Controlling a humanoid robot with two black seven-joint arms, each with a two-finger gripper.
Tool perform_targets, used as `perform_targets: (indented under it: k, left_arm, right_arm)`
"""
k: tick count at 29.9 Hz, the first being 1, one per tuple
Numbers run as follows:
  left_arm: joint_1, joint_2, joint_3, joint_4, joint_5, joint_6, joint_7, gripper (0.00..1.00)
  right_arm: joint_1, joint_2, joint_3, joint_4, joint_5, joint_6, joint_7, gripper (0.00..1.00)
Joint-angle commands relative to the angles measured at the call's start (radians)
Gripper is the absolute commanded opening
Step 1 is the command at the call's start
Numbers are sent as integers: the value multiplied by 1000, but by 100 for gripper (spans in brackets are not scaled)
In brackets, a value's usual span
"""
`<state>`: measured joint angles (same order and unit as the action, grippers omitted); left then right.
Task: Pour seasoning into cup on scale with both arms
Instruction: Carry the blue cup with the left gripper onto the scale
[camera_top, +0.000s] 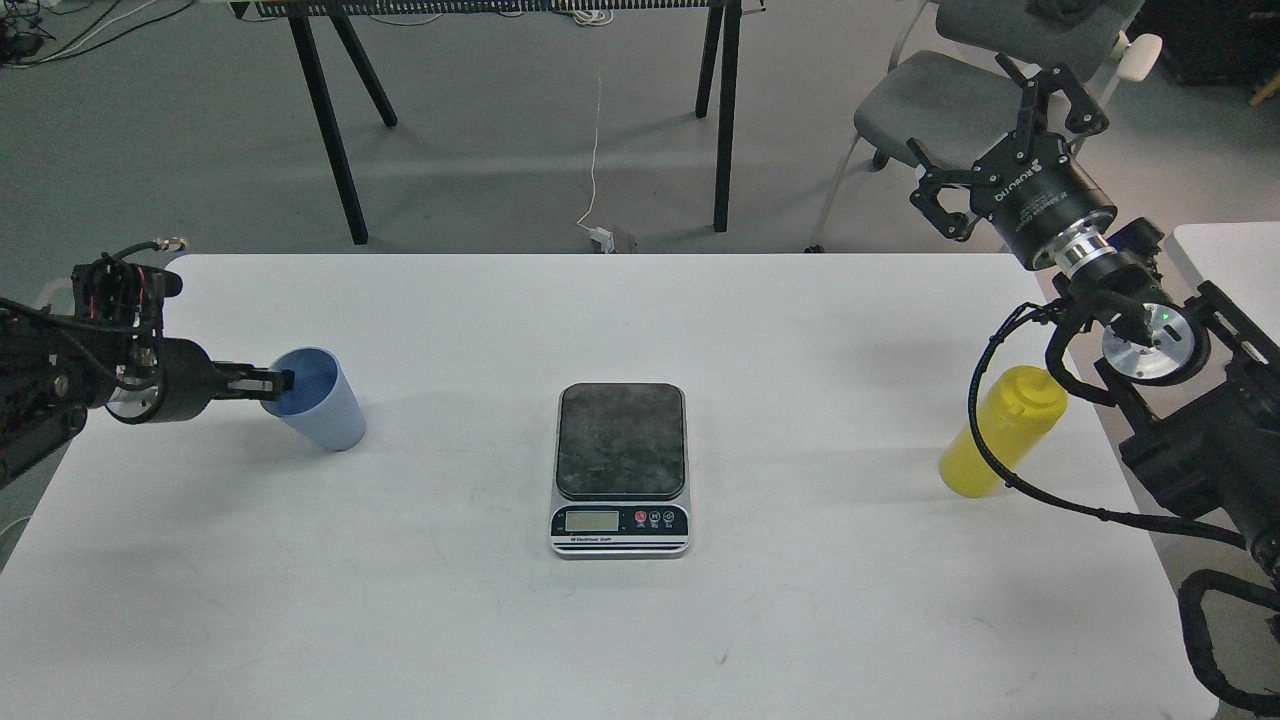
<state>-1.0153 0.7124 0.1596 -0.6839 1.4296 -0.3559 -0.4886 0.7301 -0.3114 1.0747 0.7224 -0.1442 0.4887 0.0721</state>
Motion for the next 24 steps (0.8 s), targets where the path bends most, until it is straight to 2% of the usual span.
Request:
perform_targets:
  k: [1,4,7,12,19,24]
  left_arm:
    - [-84,47,1,-170,8,-28,0,0]
    - [-179,47,0,-284,47,-73,0,0]
    - [-258,29,0,-341,92,-101,0,0]
    - [-319,-94,1,-338,153,-133,0,0]
    - [-325,-232,4,-329,158,-133,0,0]
    - [-324,-330,37,-257,158,-133,0,0]
  right_arm:
    - [0,0,1,-1,0,0,0,100]
    - [0,-2,1,-1,0,0,0,100]
    - [0,0,1,-1,0,0,0,100]
    - [0,0,7,-1,0,0,3,100]
    - [2,-3,22,-4,0,0,5,100]
    - [0,-5,24,-3,-2,0,5,100]
